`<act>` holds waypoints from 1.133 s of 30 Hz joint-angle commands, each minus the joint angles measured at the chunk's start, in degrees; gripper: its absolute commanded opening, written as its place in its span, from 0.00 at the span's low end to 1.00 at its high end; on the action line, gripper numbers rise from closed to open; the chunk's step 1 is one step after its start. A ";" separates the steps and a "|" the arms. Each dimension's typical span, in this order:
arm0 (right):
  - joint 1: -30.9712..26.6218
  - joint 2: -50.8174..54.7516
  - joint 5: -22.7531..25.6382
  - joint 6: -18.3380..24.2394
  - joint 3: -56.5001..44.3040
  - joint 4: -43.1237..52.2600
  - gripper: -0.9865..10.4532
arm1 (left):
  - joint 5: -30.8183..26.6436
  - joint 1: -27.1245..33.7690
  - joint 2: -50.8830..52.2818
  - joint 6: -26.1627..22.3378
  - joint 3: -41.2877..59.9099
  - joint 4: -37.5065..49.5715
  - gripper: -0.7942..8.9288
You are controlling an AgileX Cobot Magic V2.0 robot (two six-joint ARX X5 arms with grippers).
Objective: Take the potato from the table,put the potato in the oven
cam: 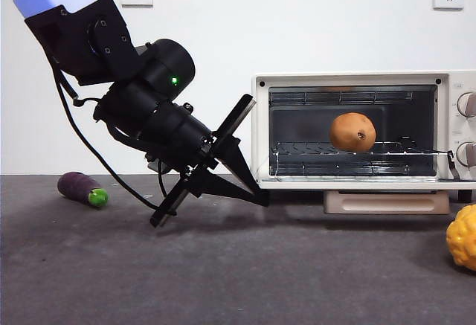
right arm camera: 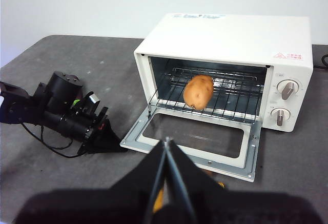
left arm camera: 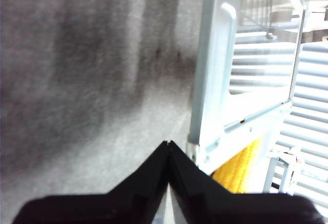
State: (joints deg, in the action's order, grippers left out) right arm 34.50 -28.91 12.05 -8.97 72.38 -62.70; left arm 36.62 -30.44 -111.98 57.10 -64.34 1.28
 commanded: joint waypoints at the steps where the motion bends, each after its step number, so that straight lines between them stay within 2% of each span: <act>1: 0.09 0.20 0.09 0.59 0.09 -0.24 0.08 | 1.57 -0.52 -0.68 -0.09 -1.11 1.38 0.07; 17: 0.09 0.20 0.09 0.61 0.09 -0.39 0.08 | 3.08 -0.63 -0.68 -0.02 -1.86 1.81 0.07; 34: 0.09 0.20 0.09 0.59 0.09 -0.70 0.08 | 3.34 -0.13 -0.68 -0.09 -13.66 0.94 0.07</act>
State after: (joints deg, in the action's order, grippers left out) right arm 34.50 -28.91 12.05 -8.97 72.38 -63.48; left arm 39.94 -30.68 -112.29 57.25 -77.97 2.04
